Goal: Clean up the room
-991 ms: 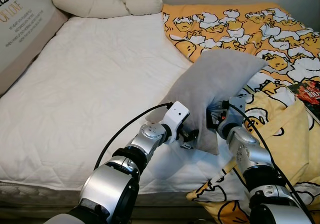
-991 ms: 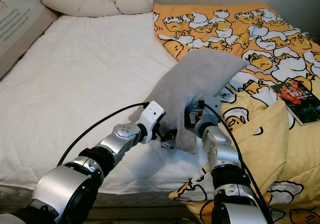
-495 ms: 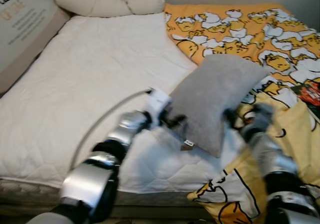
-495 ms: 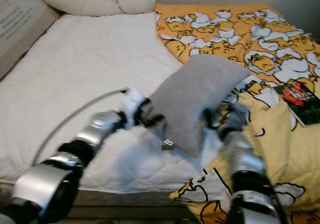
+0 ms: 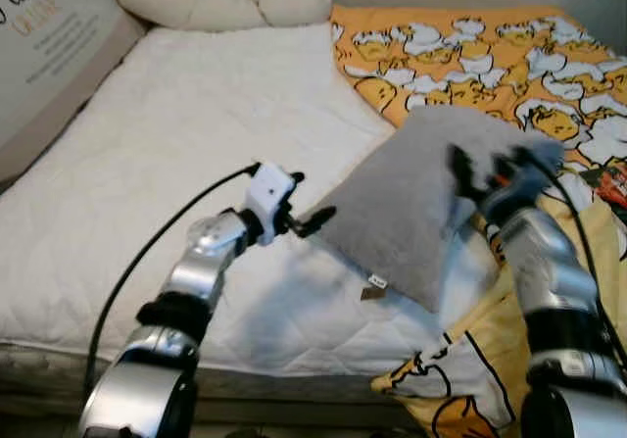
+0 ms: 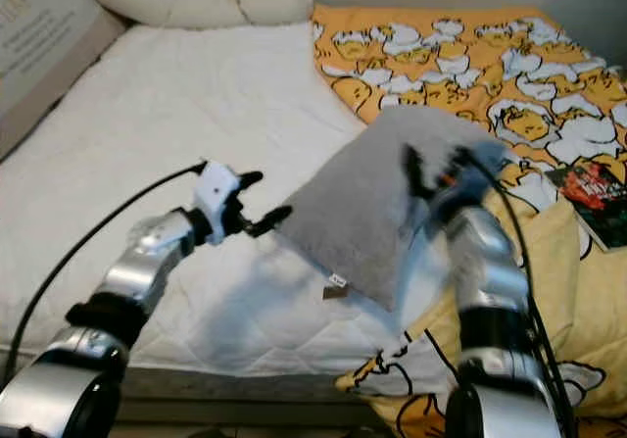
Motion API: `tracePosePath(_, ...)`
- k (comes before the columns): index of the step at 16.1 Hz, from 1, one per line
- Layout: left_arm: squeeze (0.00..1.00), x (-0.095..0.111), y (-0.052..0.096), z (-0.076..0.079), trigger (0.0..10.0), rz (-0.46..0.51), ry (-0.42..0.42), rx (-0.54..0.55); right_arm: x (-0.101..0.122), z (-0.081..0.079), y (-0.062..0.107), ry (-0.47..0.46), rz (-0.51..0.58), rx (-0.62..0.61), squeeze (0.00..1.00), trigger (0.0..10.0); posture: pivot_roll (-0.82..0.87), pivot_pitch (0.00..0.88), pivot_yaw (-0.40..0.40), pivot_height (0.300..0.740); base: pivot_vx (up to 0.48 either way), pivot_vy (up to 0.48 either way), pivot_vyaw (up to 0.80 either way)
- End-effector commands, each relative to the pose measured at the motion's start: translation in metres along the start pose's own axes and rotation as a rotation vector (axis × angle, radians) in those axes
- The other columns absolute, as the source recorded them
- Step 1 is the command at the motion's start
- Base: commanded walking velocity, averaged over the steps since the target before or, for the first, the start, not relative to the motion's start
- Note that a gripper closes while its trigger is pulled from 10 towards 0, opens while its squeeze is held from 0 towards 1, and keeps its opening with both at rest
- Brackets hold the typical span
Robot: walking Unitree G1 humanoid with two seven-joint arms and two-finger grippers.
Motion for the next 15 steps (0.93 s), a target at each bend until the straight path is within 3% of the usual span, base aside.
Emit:
tracePosePath(1,0.0,0.004,0.002,-0.004,10.0,0.005,-0.015,0.011,-0.003,-0.011,-0.006,0.063,-0.041,0.052,1.0,10.0,-0.05,0.0,0.019,0.74,0.0,0.0,0.0)
tracePosePath(3,0.0,0.006,0.01,-0.004,10.0,-0.002,-0.032,0.011,-0.011,-0.019,-0.019,0.164,-0.142,0.076,1.0,10.0,-0.05,0.0,0.021,0.74,0.0,0.0,0.0)
tracePosePath(4,0.0,0.007,0.017,-0.003,10.0,-0.016,-0.053,-0.007,-0.024,-0.022,-0.028,0.282,-0.276,0.083,0.0,10.0,-0.05,0.0,0.018,0.74,0.0,0.0,0.0)
tracePosePath(5,0.0,0.008,0.022,-0.001,10.0,-0.033,-0.064,-0.019,-0.036,-0.018,-0.029,0.391,-0.379,0.047,0.0,10.0,-0.04,0.0,0.006,0.74,0.0,0.0,0.0)
tracePosePath(8,0.0,0.008,0.031,0.005,10.0,-0.059,-0.067,-0.062,-0.064,0.0,-0.016,0.553,-0.577,-0.018,0.0,10.0,-0.02,0.0,-0.011,0.74,0.0,0.0,0.0)
tracePosePath(9,0.0,0.009,0.033,0.007,10.0,-0.06,-0.058,-0.077,-0.069,0.002,-0.013,0.555,-0.603,-0.024,0.0,8.4,-0.02,0.0,-0.011,0.74,0.0,0.0,0.0)
tracePosePath(10,0.0,0.01,0.036,0.009,10.0,-0.063,-0.052,-0.09,-0.073,0.004,-0.011,0.541,-0.618,-0.037,0.0,5.2,-0.02,0.0,-0.011,0.74,0.0,0.0,0.0)
tracePosePath(11,0.0,0.01,0.04,0.012,10.0,-0.077,-0.052,-0.118,-0.078,0.008,-0.007,0.533,-0.639,-0.052,0.0,0.0,-0.02,0.0,-0.011,0.74,0.0,0.0,0.0)
tracePosePath(15,0.0,0.014,0.045,0.015,10.0,-0.096,-0.043,-0.132,-0.082,0.013,-0.004,0.548,-0.645,-0.084,0.0,0.0,-0.03,0.0,-0.003,0.74,0.0,0.0,0.0)
Point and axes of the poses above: a point about 5 cm out from each wrist's last joint towards the gripper, its own y axis pointing back from the gripper into the wrist, its own x axis along the axis of the wrist's last joint, z = x × y, the point moved 1 cm from there along -y, pointing out of the wrist towards the gripper, and after that the axes turned 4 degrees about -y, right-handed, at the moved point
